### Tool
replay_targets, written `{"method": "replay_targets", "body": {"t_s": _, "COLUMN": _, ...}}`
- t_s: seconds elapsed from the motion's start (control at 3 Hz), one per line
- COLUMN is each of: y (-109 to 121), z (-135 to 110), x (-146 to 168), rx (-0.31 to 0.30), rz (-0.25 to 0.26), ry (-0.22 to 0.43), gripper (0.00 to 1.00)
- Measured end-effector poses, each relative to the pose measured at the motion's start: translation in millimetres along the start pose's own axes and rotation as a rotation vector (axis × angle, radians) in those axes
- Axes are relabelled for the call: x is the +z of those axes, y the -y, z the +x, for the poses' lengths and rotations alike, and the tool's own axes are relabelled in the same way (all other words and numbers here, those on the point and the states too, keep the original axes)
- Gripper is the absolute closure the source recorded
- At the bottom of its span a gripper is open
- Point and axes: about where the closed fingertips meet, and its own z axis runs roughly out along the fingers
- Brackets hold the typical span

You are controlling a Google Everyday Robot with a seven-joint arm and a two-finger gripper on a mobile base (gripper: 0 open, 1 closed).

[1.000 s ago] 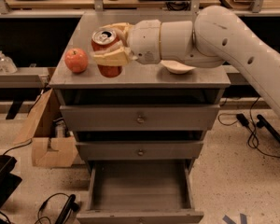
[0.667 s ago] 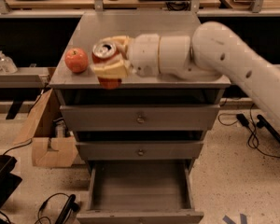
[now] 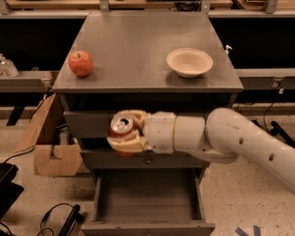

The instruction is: Place coke can into bottom drawer

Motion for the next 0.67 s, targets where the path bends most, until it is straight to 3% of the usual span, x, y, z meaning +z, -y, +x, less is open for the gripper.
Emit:
{"method": "replay_targets", "body": {"t_s": 0.33, "y": -30.9, "z": 66.7, "x": 10.3, "rx": 0.012, "rz": -0.04, "ry": 0.004, "gripper": 1.0}}
{"method": "replay_targets", "body": {"t_s": 0.67, "y": -30.7, "z": 67.2, "x": 10.6, "rx": 0.015, "rz": -0.04, "ry": 0.006, "gripper": 1.0}}
